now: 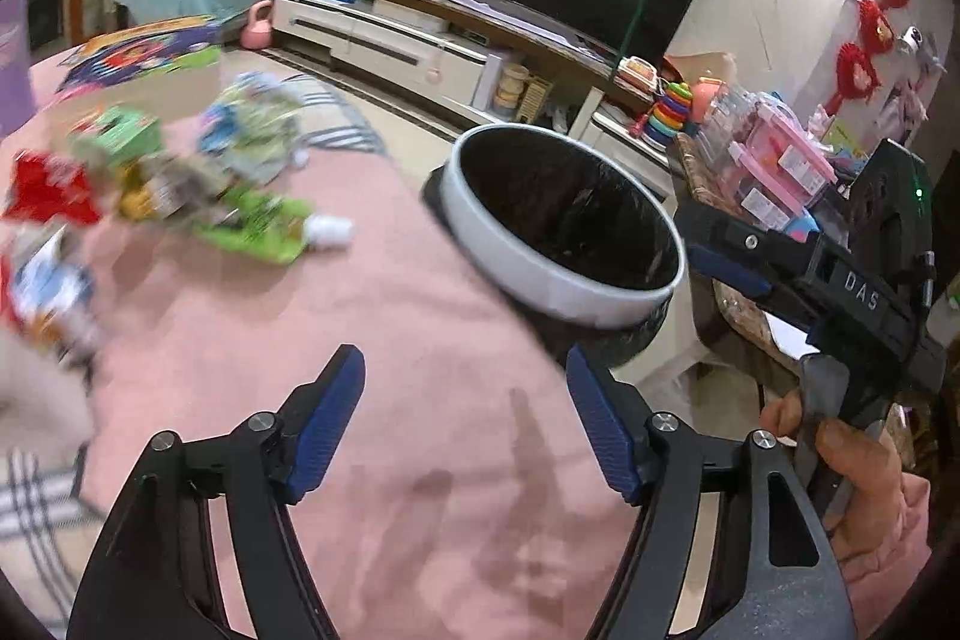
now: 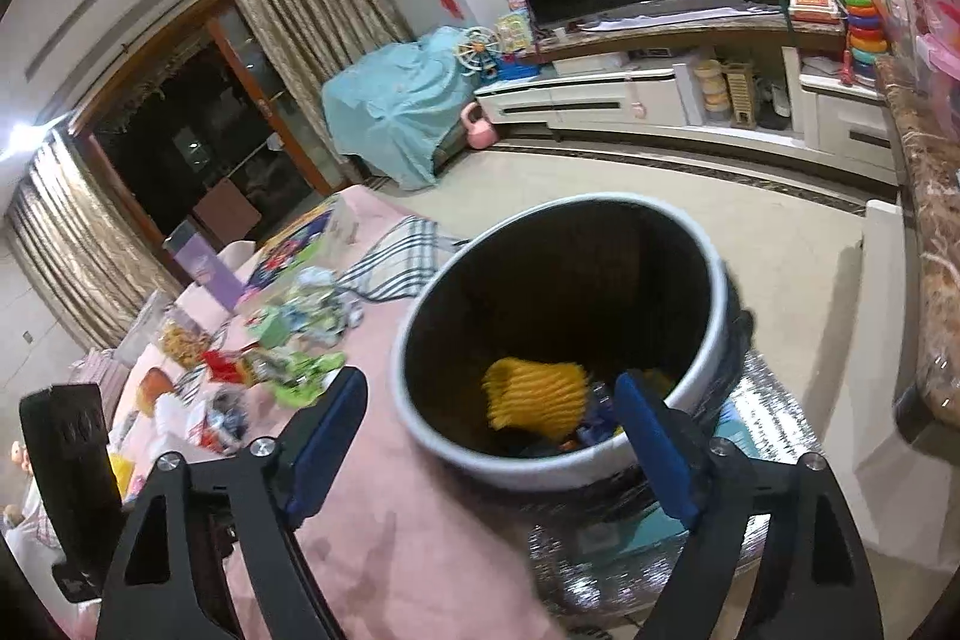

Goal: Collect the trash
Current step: 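Grasp the white foam block with left tool while right tool grasps green pouch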

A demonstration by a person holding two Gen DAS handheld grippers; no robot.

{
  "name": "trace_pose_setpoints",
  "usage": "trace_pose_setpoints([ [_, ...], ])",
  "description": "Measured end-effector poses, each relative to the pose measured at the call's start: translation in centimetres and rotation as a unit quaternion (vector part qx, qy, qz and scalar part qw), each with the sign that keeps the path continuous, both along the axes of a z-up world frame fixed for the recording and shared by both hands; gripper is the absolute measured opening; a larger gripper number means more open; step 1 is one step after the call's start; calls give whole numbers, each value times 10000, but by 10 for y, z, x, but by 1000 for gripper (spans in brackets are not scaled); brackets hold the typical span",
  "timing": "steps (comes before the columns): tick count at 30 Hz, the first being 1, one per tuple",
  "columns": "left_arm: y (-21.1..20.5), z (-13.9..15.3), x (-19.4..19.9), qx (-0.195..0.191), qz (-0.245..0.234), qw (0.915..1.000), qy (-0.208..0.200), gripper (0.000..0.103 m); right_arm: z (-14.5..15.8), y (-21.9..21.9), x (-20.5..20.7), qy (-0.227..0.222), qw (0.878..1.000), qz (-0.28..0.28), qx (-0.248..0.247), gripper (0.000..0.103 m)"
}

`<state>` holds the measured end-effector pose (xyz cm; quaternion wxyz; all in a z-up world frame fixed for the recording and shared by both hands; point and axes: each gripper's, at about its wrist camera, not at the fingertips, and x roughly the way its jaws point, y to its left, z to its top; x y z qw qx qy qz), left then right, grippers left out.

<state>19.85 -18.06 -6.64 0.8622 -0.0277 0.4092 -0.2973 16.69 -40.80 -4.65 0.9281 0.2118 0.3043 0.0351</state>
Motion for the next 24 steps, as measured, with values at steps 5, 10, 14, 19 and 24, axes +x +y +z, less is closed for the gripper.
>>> trace_pose_setpoints([
  [5, 39, -7, -22, 115, 285, 9995, -83, 72, -8, 30, -8, 1, 9997, 221, 51, 88],
  [10, 75, -15, -37, 207, 592, 9980, -115, 72, -18, 60, -8, 117, 9985, 521, 92, 89],
  [14, 101, -20, -43, 258, 875, 9958, -106, 72, -24, 82, -6, 182, 9972, 723, 37, 89],
  [19, 127, -20, -42, 232, 1275, 9915, -117, 72, -30, 104, 0, 303, 9948, 972, -67, 89],
  [24, 142, -19, -36, 251, 1576, 9871, -152, 78, -30, 122, 11, 290, 9910, 1269, -314, 89],
])
